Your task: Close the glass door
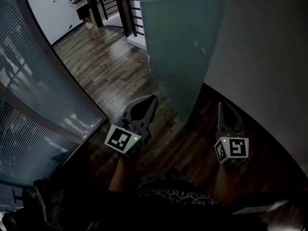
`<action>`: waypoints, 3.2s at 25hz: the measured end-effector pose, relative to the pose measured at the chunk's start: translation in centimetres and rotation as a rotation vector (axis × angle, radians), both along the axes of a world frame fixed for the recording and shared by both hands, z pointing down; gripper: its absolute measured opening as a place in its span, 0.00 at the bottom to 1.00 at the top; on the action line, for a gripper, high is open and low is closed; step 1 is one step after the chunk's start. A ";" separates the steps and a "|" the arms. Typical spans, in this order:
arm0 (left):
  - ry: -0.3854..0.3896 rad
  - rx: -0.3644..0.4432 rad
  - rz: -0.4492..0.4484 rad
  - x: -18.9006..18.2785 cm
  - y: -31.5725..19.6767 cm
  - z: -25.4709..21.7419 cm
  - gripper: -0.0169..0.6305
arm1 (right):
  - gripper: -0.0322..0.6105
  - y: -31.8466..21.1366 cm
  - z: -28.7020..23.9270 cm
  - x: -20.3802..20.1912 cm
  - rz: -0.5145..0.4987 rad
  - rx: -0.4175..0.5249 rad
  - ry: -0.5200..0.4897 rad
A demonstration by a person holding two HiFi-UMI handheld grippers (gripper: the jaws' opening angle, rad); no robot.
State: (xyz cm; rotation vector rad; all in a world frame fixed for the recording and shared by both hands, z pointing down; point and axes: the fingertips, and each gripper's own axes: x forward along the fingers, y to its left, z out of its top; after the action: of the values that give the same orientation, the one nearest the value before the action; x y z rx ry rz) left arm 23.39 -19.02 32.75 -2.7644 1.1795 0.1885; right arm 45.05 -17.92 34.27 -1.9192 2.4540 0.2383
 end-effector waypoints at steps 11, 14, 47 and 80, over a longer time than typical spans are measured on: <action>-0.011 -0.017 -0.109 -0.1 -6.9 0.6 0.03 | 0.06 -7.5 0.5 2.7 -0.011 -0.004 -0.035; -0.027 -0.012 -0.090 0.4 -9.5 0.9 0.03 | 0.06 -10.0 0.7 3.2 0.008 -0.007 -0.039; -0.027 -0.062 0.008 0.5 -28.0 2.5 0.03 | 0.19 -31.2 2.7 6.0 0.087 -0.114 -0.078; -0.018 -0.082 -0.298 -9.1 -12.5 1.9 0.03 | 0.19 -27.1 0.8 -1.0 -0.093 -0.104 -0.066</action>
State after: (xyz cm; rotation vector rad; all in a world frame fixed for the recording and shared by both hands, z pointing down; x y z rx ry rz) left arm 14.31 -31.50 34.64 -2.6060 1.6062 0.0850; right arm 44.01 -44.98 35.07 -1.8115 2.5514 0.0459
